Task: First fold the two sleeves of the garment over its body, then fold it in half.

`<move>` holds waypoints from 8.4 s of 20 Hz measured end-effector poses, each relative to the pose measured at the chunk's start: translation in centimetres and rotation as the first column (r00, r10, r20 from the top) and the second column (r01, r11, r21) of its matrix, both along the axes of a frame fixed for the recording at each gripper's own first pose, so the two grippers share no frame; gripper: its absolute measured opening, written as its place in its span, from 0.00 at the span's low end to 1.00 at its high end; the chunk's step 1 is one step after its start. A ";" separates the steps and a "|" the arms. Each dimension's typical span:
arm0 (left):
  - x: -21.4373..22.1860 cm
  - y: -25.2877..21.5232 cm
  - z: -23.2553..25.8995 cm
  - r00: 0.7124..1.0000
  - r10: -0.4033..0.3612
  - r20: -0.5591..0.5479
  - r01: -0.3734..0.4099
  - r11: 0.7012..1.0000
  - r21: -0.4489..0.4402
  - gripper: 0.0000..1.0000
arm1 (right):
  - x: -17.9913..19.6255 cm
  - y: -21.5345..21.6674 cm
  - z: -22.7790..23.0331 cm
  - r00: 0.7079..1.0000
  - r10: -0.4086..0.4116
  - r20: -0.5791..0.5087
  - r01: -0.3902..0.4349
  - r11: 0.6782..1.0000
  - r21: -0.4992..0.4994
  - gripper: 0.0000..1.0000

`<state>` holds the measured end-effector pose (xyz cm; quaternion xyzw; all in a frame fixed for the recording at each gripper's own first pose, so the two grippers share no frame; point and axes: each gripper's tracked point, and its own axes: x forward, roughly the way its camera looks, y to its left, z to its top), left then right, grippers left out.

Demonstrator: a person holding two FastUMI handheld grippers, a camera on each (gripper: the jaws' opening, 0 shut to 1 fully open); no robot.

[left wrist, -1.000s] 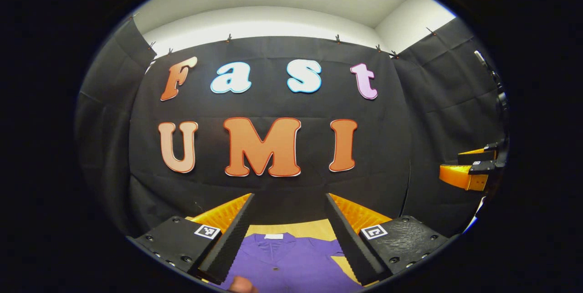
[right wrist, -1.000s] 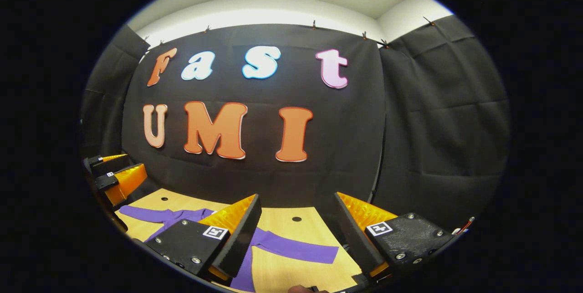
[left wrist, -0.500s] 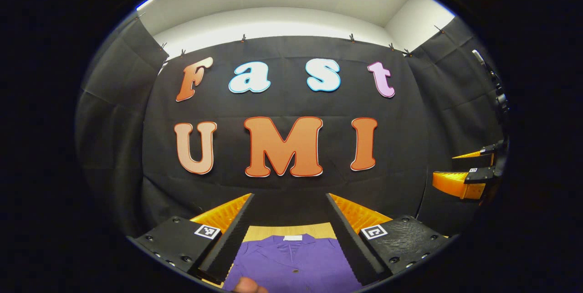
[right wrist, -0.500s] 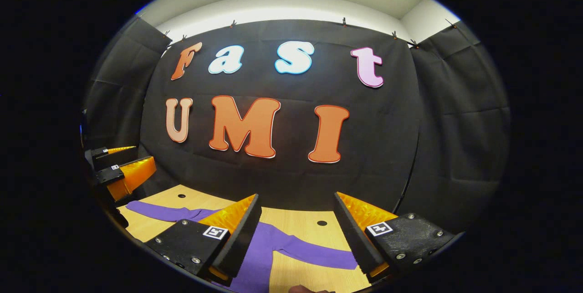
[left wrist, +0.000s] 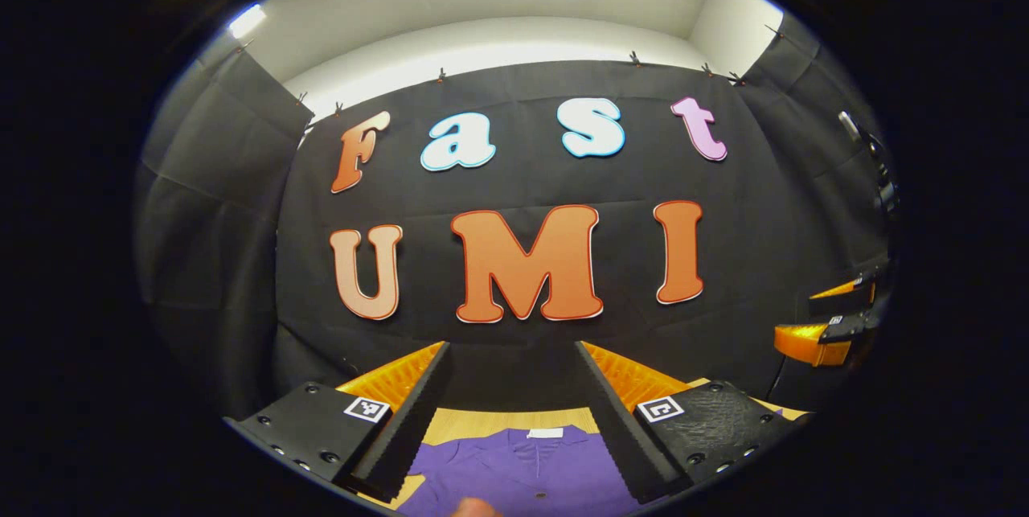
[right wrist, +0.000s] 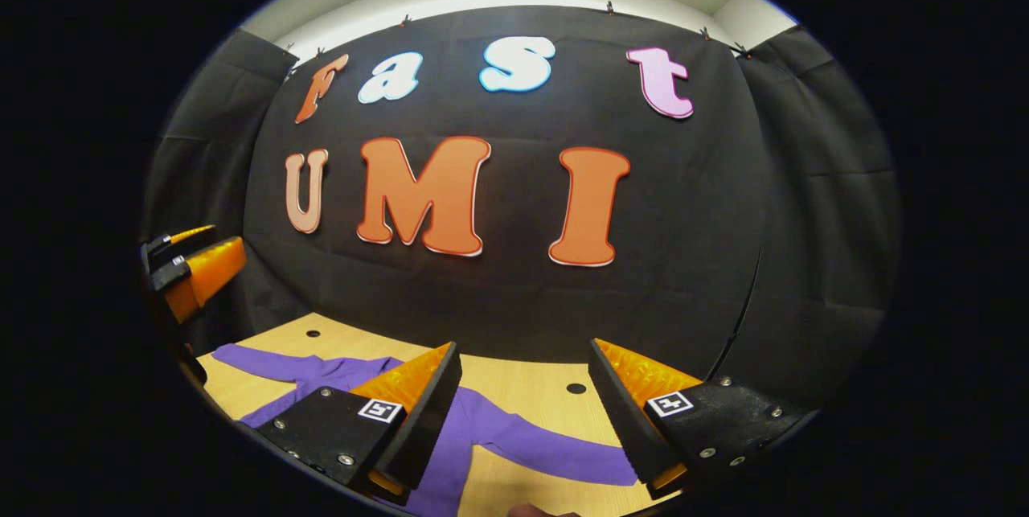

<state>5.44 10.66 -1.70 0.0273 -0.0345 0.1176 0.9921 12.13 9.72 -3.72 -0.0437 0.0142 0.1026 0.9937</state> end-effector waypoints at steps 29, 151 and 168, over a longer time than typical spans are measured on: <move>2.0 3.5 -4.7 0.989 -0.008 -0.148 0.008 1.000 -0.002 0.96 | 6.3 -17.6 -28.0 0.460 -0.268 -0.847 0.438 0.898 -0.047 0.95; -6.7 50.6 -46.6 0.176 -0.132 -0.975 -0.626 0.750 -0.214 0.08 | 4.1 16.6 -1.7 0.971 0.027 -0.237 -0.018 0.999 0.039 0.95; 10.1 30.2 -31.8 0.372 -0.242 -0.896 -0.168 0.932 -0.322 0.08 | 2.0 11.2 -2.4 0.983 0.023 -0.183 -0.017 0.999 0.031 0.95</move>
